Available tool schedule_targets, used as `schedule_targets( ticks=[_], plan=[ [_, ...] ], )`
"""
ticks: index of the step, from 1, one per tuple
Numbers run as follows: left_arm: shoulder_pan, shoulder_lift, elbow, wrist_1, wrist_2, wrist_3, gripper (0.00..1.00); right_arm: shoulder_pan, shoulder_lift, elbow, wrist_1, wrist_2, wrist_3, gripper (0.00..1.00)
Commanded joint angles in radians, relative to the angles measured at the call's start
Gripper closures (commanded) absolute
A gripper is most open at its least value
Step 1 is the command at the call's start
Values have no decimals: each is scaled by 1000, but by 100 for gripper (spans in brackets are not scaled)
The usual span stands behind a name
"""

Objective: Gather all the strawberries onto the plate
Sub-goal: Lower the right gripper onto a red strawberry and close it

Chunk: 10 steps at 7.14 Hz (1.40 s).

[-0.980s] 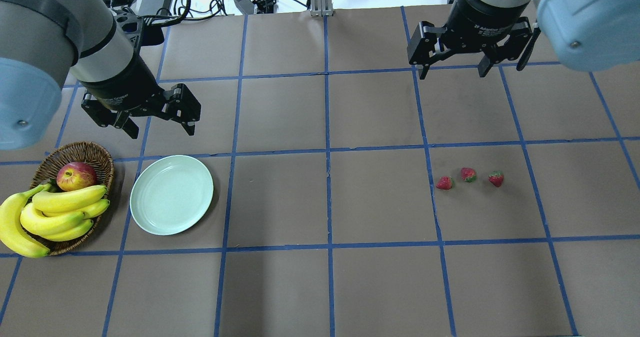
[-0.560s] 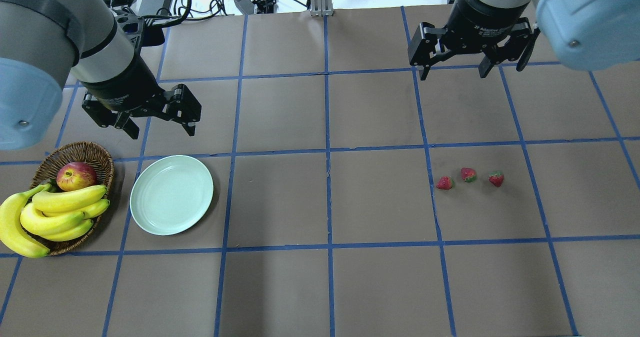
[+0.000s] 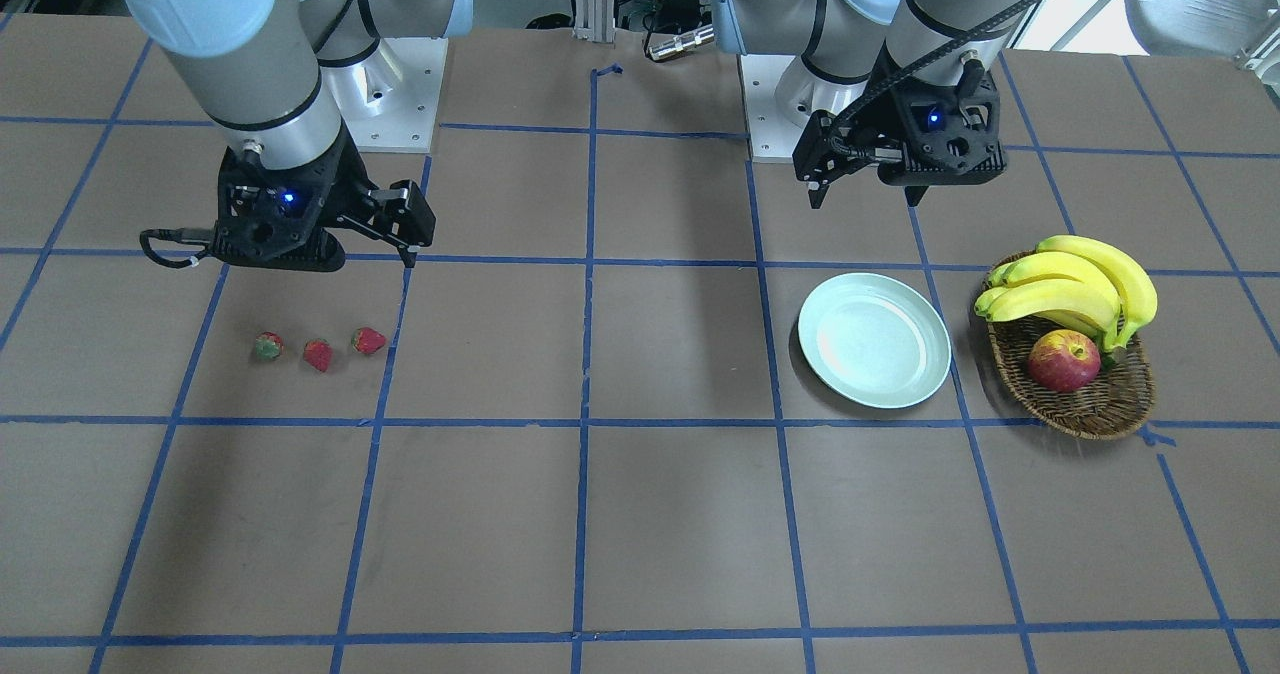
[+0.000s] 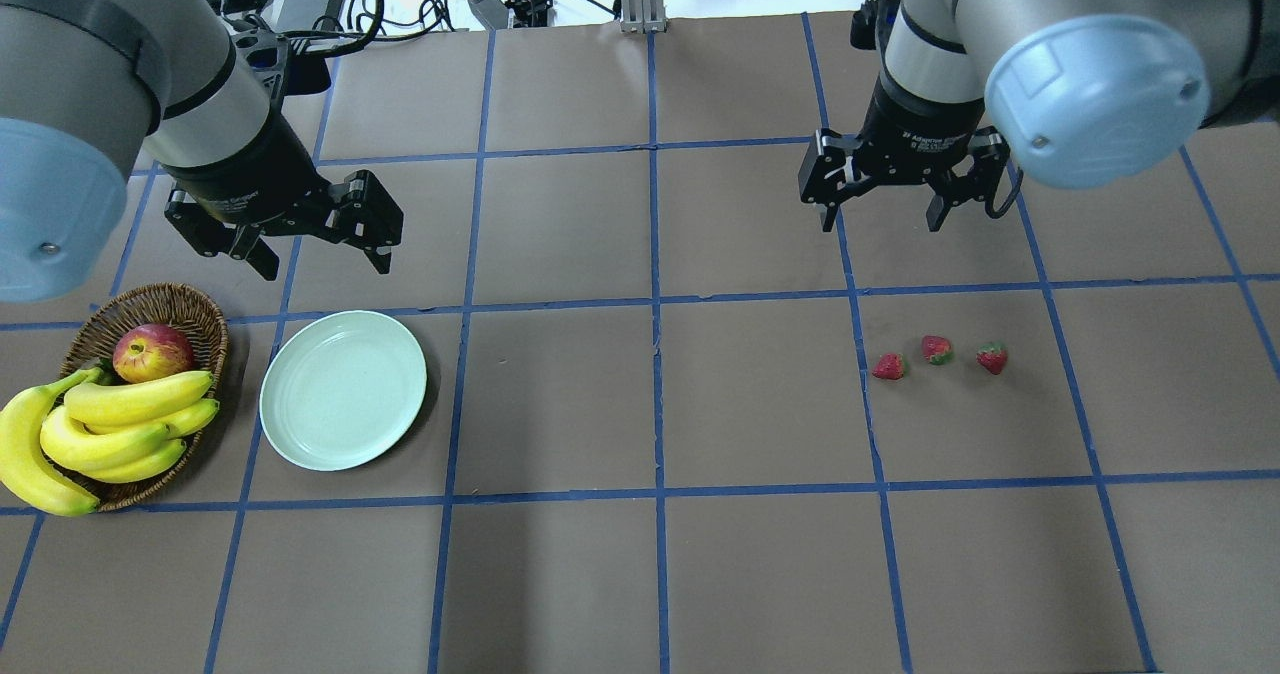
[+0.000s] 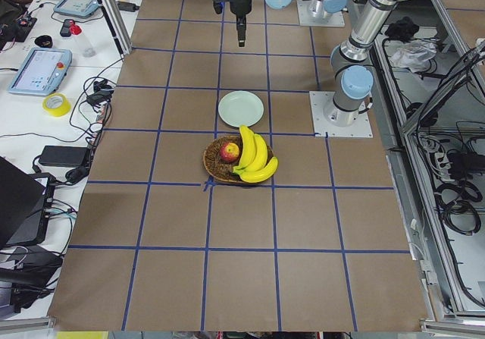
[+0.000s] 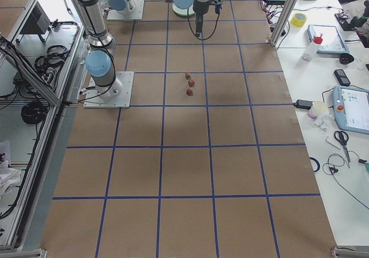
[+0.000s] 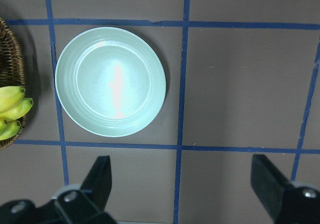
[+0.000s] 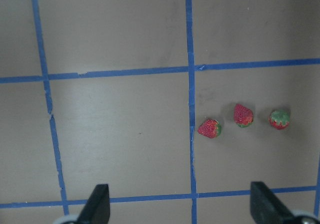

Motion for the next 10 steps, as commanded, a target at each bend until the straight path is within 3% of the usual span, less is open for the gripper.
schedule_targets(
  ticks=[1,4,6,8,9,10],
  plan=[
    [0,-5,0,1,0,-2,0,-42,31,186,-181,-5,59,0],
    [-1,-7,4,4,0,-2,0,-148,62,413,-435,13,139,0],
    [-1,-5,4,4,2,0,0,-148,160,415,-567,14,159,1],
    [-1,-5,6,4,3,0,0,-148,176,423,-583,13,161,2],
    [-1,-5,4,4,3,0,0,-148,177,426,-580,13,159,11],
    [-1,-5,4,3,3,-2,0,-148,177,441,-578,14,155,32]
  ],
)
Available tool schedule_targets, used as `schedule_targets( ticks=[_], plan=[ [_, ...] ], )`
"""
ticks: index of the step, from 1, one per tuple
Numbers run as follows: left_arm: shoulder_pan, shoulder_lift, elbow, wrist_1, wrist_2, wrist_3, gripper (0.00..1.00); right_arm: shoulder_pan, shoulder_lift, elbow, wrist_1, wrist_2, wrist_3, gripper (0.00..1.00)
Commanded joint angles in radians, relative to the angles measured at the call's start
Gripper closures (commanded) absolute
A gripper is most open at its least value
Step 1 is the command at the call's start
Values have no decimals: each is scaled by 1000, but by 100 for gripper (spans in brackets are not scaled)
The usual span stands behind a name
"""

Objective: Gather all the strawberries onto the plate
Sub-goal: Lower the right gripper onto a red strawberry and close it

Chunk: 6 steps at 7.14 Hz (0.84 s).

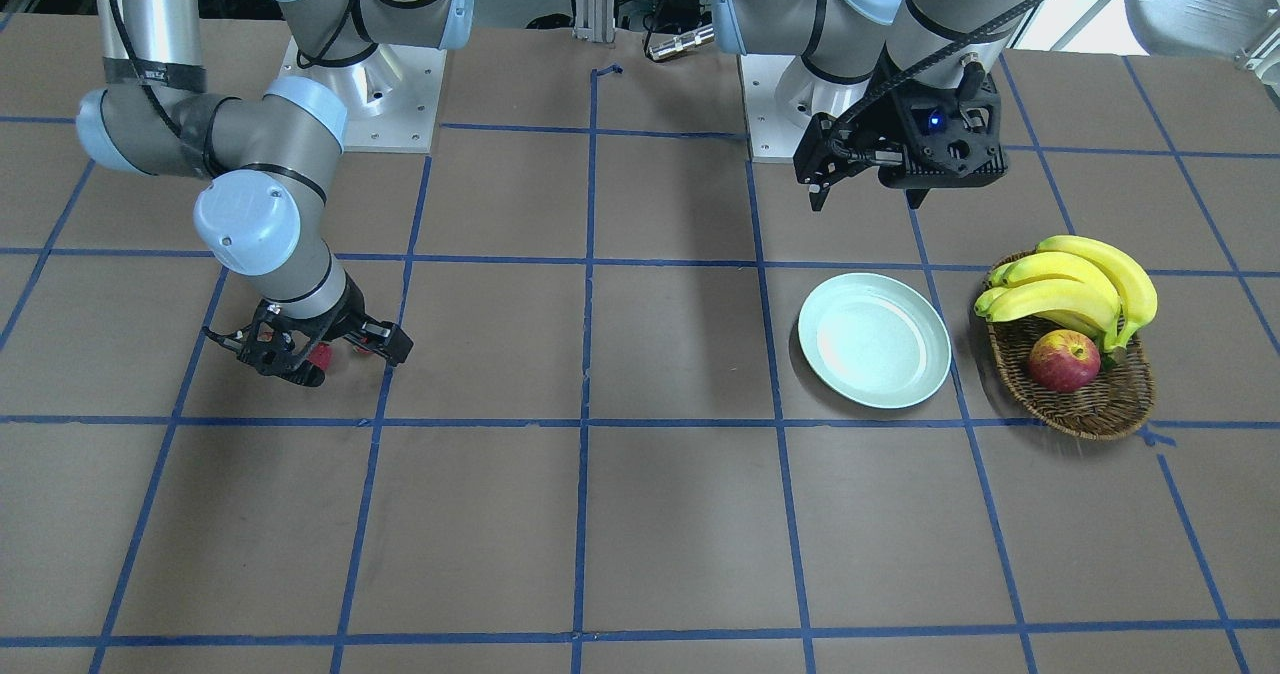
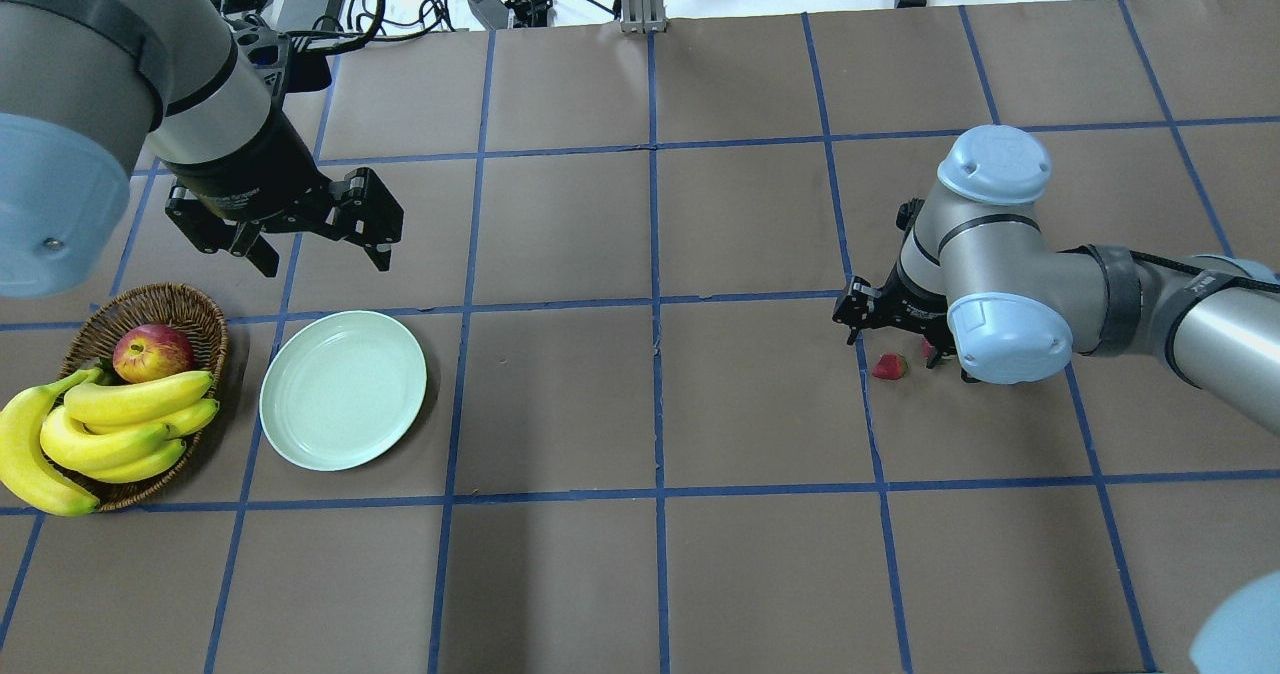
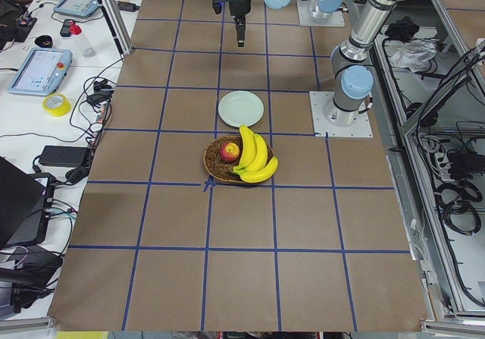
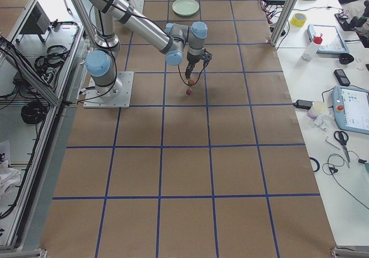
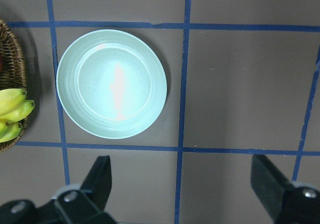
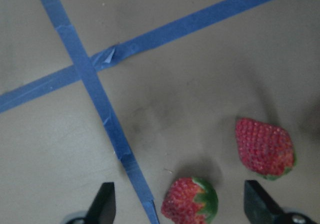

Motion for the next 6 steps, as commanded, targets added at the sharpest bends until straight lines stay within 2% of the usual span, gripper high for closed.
schedule_targets(
  ticks=[1,3,4,6],
  plan=[
    [0,0,0,0,1,-1,0,0,0,19,2,1,-7,51],
    [0,0,0,0,0,-1,0,0,-3,15,7,-2,-11,91],
    [-2,0,0,0,0,0,0,0,-7,1,8,-3,-13,98],
    [-2,0,0,0,-2,0,0,62,-15,-25,11,12,27,99]
  ],
)
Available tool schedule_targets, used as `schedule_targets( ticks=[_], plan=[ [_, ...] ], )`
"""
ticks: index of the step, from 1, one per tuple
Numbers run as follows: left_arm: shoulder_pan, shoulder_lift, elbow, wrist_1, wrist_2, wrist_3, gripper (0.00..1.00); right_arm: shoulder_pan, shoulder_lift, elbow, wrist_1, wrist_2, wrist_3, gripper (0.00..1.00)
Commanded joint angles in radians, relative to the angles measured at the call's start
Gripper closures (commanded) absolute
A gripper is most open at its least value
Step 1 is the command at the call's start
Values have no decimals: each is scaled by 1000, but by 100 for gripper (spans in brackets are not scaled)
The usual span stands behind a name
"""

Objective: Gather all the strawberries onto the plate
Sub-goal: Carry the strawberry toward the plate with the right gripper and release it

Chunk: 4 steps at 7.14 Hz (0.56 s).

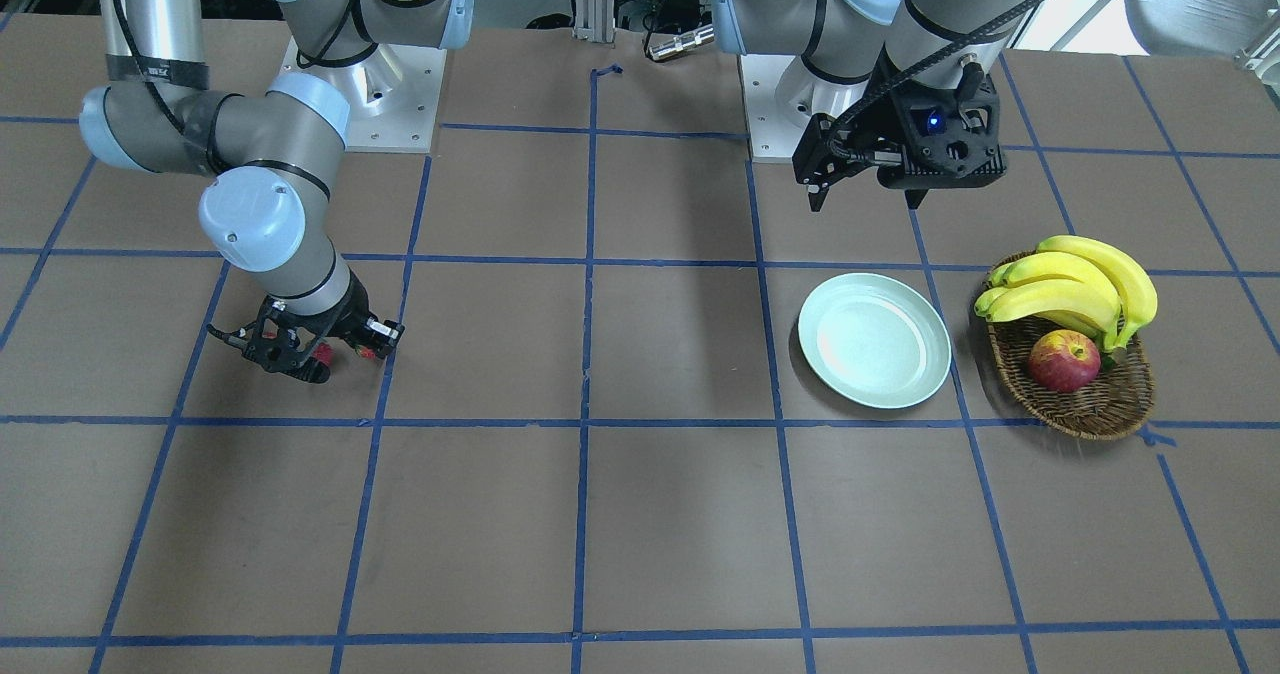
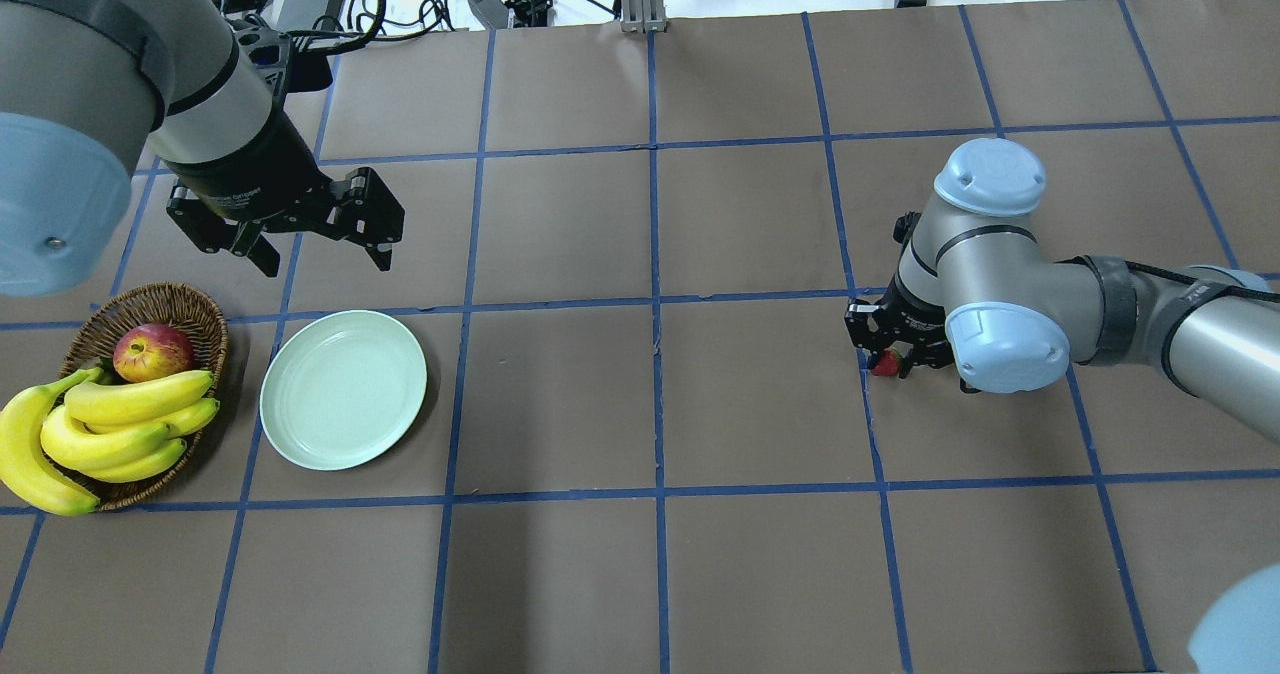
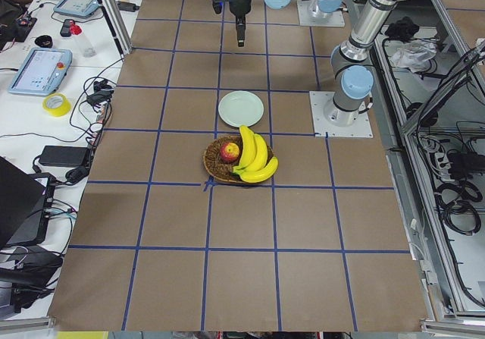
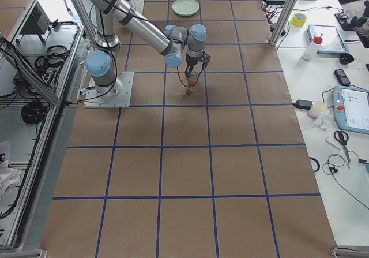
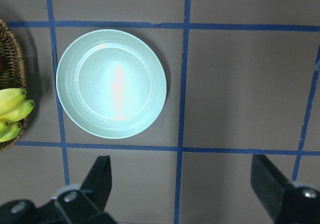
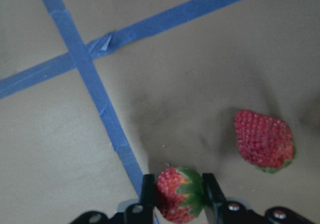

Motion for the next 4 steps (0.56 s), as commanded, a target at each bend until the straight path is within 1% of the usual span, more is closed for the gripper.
schedule_targets(
  ticks=[1,2,4],
  plan=[
    [1,0,0,0,-1,1,0,153,2,-45,-36,60,53,98],
    [0,0,0,5,-1,1,0,249,24,-94,-64,88,61,98],
    [0,0,-2,6,-1,1,0,373,93,-155,-104,172,80,98]
  ],
)
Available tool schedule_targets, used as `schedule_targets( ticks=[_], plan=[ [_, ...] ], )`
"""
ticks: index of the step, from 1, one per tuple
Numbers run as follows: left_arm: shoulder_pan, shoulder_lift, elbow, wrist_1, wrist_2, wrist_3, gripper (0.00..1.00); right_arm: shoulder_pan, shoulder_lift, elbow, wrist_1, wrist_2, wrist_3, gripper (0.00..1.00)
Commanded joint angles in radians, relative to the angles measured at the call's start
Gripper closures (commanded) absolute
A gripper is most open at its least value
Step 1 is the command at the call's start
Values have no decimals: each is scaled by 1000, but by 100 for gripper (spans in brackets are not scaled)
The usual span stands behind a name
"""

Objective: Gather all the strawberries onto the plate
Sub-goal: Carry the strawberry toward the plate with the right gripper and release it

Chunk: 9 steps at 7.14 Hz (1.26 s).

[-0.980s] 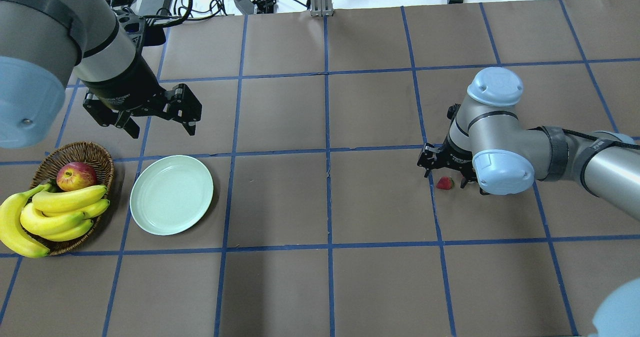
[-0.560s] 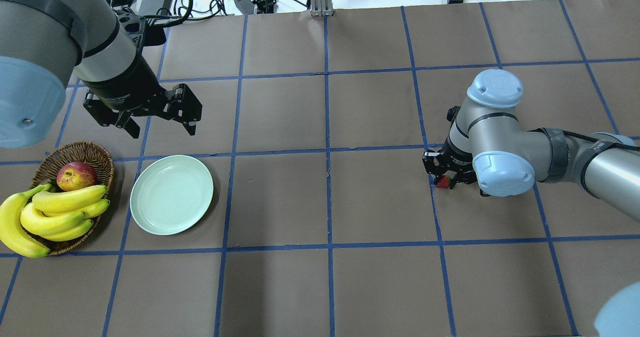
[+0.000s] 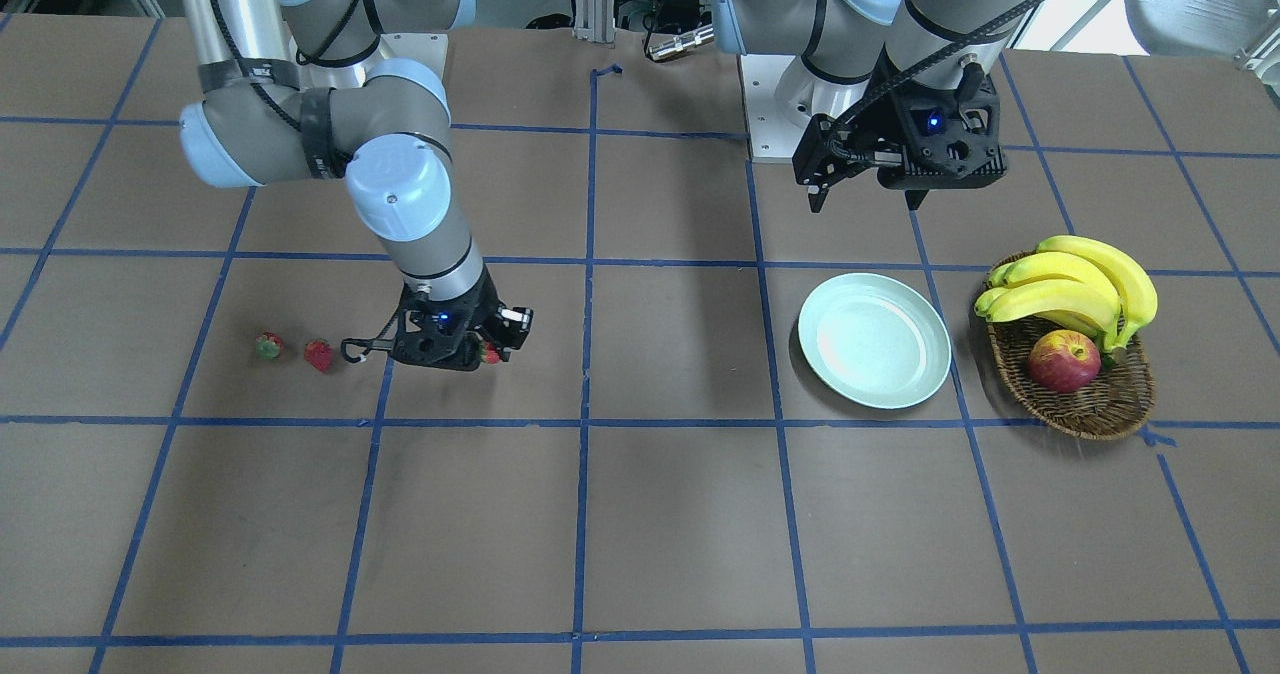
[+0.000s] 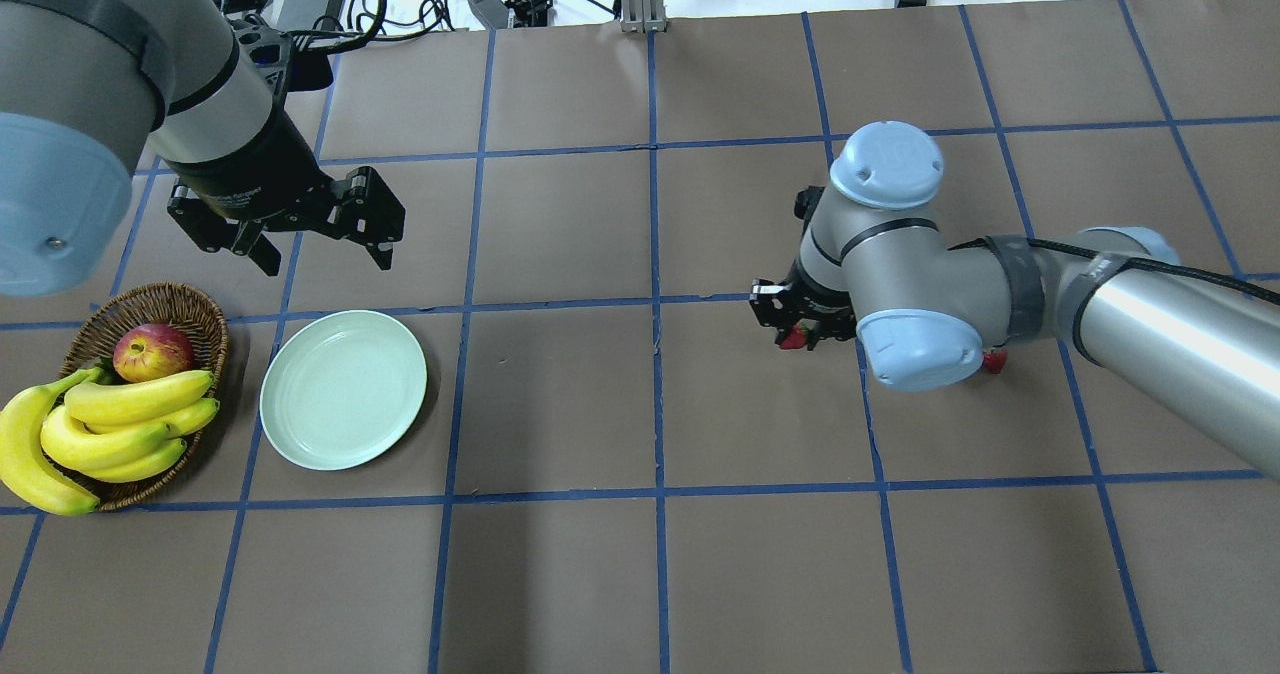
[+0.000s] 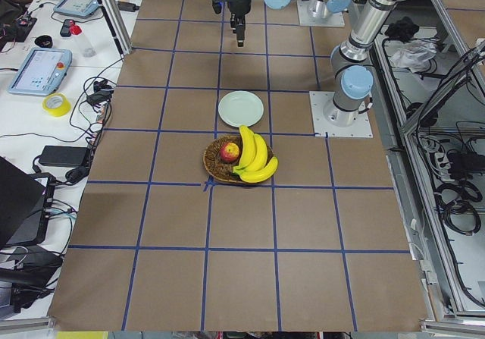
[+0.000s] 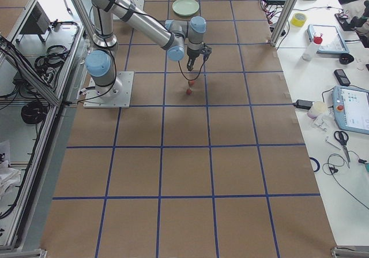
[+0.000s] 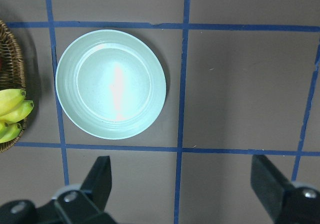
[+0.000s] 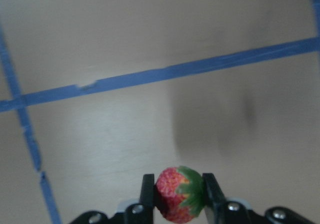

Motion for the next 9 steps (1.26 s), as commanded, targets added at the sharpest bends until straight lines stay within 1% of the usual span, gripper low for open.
schedule_targets(
  ticks=[1,2,4,5,6,7,8,9],
  plan=[
    [0,0,1,1,0,1,0,125,81,-56,-78,132,52,97],
    [1,0,1,1,0,1,0,154,113,-81,-87,171,110,96],
    [0,3,-1,1,2,1,0,223,177,-144,-87,185,220,94],
    [0,3,1,1,-6,1,0,244,206,-161,-87,185,254,90],
    [0,3,1,1,-21,1,0,251,205,-164,-86,181,256,87],
    [1,3,1,1,-26,1,0,251,204,-155,-87,158,254,8],
    [0,3,1,1,-25,1,0,250,192,-150,-86,118,254,0],
    [0,3,1,1,-28,1,0,248,173,-150,-78,69,247,0]
  ],
)
